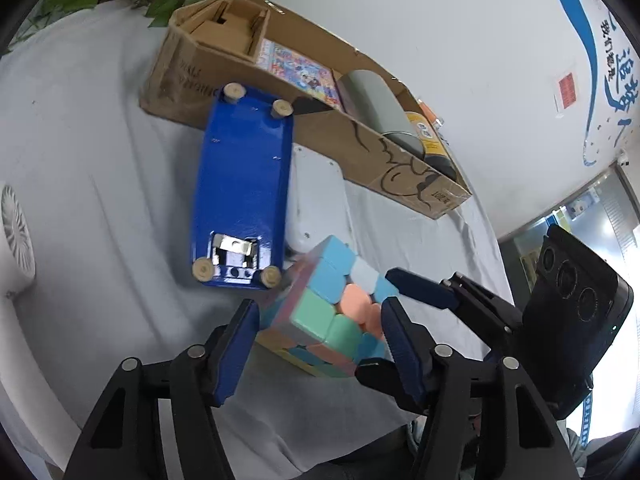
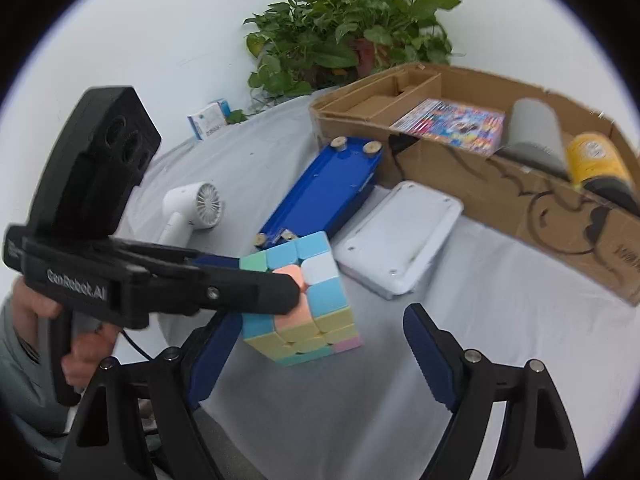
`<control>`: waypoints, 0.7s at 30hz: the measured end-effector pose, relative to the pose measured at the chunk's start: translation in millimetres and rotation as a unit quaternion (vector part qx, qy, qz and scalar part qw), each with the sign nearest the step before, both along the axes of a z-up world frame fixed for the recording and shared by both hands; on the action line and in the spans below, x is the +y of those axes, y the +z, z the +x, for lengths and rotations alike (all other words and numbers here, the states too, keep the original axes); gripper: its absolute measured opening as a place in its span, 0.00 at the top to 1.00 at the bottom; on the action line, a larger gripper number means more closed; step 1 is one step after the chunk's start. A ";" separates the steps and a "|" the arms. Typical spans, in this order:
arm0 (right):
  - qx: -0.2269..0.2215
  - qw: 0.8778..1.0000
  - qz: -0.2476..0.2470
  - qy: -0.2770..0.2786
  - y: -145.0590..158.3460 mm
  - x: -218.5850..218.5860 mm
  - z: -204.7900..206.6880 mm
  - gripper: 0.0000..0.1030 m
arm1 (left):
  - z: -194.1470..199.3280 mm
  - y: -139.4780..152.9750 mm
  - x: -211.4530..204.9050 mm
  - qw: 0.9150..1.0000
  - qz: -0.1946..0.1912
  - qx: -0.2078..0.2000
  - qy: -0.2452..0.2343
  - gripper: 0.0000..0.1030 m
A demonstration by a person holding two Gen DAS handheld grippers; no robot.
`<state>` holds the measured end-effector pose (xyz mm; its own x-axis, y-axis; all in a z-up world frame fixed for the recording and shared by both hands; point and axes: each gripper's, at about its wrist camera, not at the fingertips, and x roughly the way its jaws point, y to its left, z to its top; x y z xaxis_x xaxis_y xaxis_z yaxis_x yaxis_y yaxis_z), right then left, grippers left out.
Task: Organize rigid objects
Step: 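Move both grippers to the pastel Rubik's cube and close the left gripper on it, then carry the Rubik's cube in the left gripper and drop it into the box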
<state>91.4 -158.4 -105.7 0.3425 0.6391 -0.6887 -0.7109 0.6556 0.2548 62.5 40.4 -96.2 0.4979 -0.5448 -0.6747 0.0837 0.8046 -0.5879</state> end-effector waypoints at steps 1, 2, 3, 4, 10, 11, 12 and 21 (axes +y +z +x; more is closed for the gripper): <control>0.010 1.000 0.002 0.009 -0.2 1.8 -0.2 0.29 | -4.0 -1.3 4.8 1.000 -0.008 0.004 0.008 0.42; 0.016 1.000 0.001 0.024 -2.8 7.7 -5.2 0.30 | -5.3 -2.1 11.3 1.000 -0.010 0.006 0.019 0.42; 0.013 0.999 -0.005 0.041 -3.9 14.2 -14.7 0.30 | -6.7 -2.1 16.4 1.000 -0.010 0.007 0.027 0.42; 0.014 0.998 -0.004 0.056 -3.1 16.2 -25.3 0.30 | -12.9 -2.2 23.6 0.999 -0.014 0.010 0.040 0.42; 0.016 0.998 0.028 0.061 -2.3 2.6 -32.3 0.30 | -22.3 -5.5 37.5 0.998 -0.027 0.022 0.057 0.42; 0.020 0.998 0.018 0.049 -5.1 2.9 -27.0 0.30 | -18.8 -7.3 36.2 0.998 -0.031 0.021 0.055 0.42; 0.020 0.999 0.002 0.038 -8.6 7.0 -21.2 0.30 | -16.3 -8.5 34.9 0.998 -0.035 0.022 0.052 0.43; -0.053 0.998 -0.028 0.015 -3.7 33.1 -34.6 0.43 | -10.9 8.8 14.2 0.999 0.010 -0.007 0.041 0.47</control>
